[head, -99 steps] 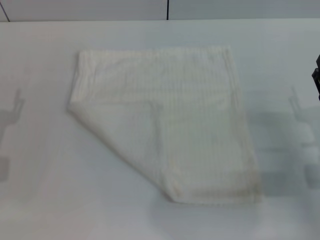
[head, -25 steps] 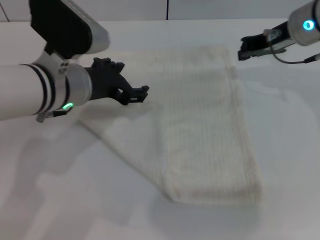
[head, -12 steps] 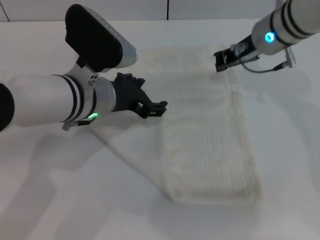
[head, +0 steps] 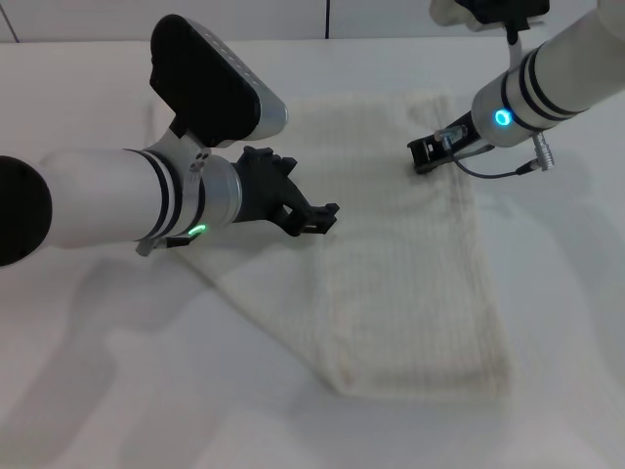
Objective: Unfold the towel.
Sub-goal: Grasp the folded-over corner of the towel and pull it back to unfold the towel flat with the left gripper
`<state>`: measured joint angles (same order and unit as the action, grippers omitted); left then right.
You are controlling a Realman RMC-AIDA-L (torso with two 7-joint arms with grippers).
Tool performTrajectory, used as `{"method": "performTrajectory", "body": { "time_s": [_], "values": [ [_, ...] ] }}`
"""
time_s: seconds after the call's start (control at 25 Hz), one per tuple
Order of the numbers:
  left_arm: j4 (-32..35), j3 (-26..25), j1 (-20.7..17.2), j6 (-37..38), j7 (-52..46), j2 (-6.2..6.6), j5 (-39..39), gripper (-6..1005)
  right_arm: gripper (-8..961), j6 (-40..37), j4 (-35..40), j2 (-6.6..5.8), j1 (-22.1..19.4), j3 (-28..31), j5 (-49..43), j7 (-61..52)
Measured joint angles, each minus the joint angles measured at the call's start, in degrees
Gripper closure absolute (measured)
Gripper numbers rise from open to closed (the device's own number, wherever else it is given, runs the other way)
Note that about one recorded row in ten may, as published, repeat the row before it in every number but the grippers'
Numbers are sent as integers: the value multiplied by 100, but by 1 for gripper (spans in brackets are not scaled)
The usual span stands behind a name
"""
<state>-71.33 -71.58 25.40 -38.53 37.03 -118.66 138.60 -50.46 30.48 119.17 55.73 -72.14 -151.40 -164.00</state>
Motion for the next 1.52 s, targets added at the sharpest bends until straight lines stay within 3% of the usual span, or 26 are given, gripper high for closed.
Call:
{"method": "performTrajectory", "body": {
  "time_s": [0.56, 0.8, 1.16, 1.52],
  "values": [
    [738, 101, 422, 337, -26, -8, -448, 262, 954, -103, 44, -8, 65, 8, 7, 0],
    [1371, 60, 805, 377, -231, -17, -472, 265, 954, -131, 59, -13, 75, 8, 7, 0],
    [1239, 25, 784, 252, -393, 14, -401, 270, 954, -157, 91, -25, 71, 15, -1, 0],
    [1058, 22, 780, -49, -396, 26, -328, 627, 954, -160, 110, -25, 44, 40, -7, 0]
  ]
}}
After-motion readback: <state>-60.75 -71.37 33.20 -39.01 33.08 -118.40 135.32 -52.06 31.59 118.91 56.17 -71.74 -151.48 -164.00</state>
